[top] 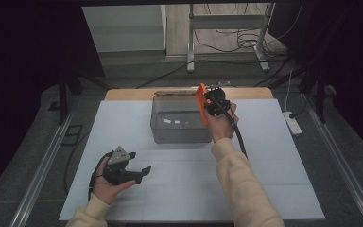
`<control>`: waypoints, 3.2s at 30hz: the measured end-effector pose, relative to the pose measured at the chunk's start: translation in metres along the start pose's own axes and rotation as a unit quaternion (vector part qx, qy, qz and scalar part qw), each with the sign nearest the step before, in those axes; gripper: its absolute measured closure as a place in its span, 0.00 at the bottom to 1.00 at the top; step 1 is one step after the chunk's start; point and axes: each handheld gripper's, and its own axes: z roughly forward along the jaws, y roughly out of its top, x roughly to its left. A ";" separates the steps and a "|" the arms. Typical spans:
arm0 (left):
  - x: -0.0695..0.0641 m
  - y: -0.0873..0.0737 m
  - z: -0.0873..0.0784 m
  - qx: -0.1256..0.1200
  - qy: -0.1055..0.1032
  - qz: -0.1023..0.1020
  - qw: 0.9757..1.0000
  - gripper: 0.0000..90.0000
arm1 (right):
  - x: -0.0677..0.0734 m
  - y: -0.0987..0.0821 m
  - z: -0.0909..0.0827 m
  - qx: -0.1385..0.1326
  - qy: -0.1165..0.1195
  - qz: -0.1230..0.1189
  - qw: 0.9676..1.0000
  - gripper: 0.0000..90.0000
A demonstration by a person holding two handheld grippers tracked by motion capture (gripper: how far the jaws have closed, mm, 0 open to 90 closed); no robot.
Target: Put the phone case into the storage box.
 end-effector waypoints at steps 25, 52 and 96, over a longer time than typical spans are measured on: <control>0.000 0.000 -0.001 -0.003 -0.002 -0.001 1.000 0.19 | 0.010 -0.007 0.011 0.020 -0.028 0.007 0.999 0.90; 0.000 0.002 -0.003 -0.011 -0.010 0.001 1.000 0.19 | 0.015 -0.010 0.016 0.048 -0.055 0.004 0.997 0.89; 0.002 0.002 -0.004 -0.015 -0.010 -0.002 1.000 0.19 | 0.021 -0.019 0.035 0.083 -0.056 0.001 0.995 0.89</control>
